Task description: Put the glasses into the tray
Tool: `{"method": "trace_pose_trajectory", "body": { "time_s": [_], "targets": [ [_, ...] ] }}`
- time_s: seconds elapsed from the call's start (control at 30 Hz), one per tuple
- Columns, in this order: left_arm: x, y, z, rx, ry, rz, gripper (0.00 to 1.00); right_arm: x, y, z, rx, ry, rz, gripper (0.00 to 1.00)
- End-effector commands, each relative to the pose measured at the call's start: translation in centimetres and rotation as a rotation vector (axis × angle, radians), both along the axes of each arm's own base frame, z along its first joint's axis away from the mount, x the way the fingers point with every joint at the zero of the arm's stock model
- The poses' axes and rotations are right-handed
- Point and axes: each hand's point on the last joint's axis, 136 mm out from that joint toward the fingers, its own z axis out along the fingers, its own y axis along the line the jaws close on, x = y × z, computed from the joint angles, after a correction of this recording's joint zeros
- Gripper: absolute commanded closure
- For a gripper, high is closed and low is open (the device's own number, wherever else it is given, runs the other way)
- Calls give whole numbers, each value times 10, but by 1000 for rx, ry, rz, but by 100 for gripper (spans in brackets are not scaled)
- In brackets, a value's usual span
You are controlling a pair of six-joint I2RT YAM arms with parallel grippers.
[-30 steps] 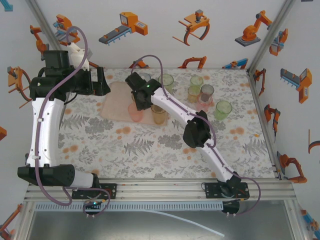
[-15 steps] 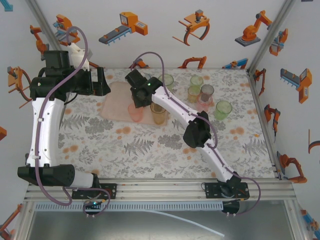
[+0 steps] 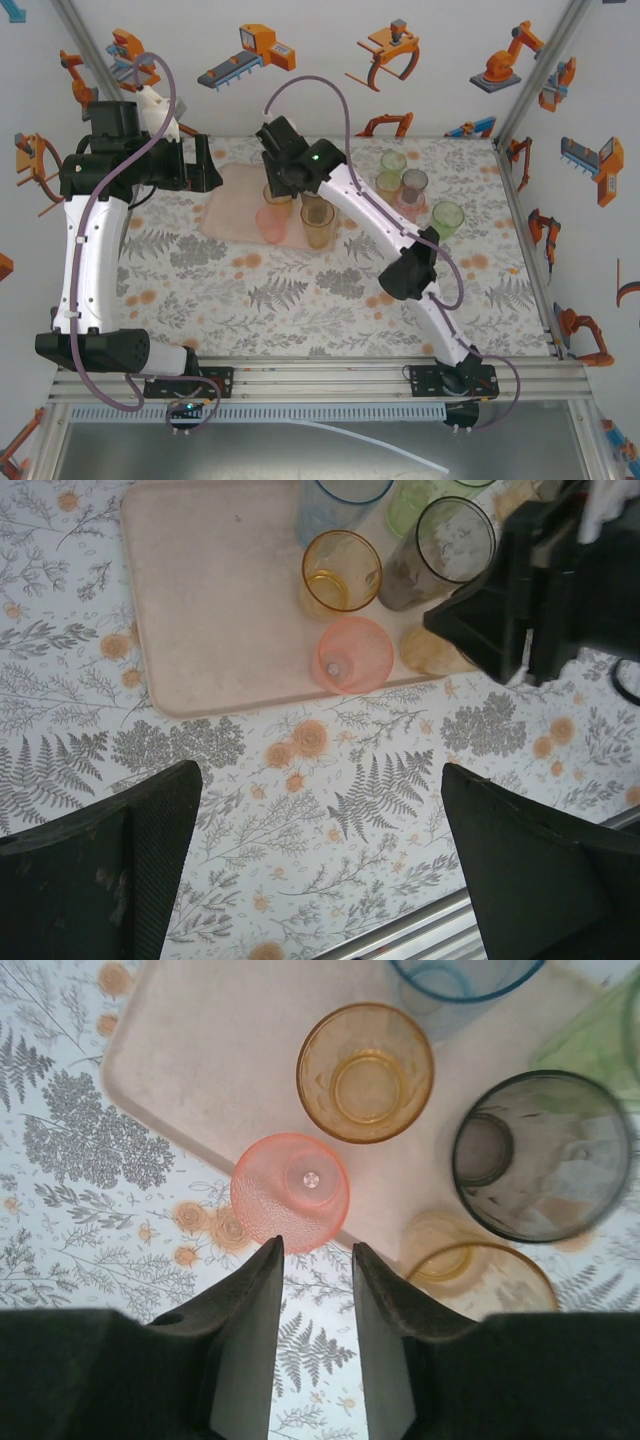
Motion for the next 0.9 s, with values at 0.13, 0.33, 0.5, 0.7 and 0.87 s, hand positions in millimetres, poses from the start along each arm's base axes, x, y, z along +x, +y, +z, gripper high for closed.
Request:
{"method": "trace_pose_trajectory", "body": {
  "time_s": [0.13, 0.33, 0.5, 0.7, 0.87],
  "targets": [
    [-28, -36, 12, -57, -18, -269, 3, 7, -157, 82, -34, -67, -269, 62],
    [-38, -51, 2, -16, -3, -356, 3, 2, -289, 46, -94, 61, -504, 62],
    [-42, -60, -5, 2, 8, -382, 3, -17, -379, 10, -124, 150, -708, 61],
    [-42, -65, -10, -9, 23, -384, 3, -24, -446, -36, -48, 239, -877, 59],
    [-40, -65, -11, -12, 22, -370, 3, -17, -467, -72, -74, 293, -927, 59]
  ]
}}
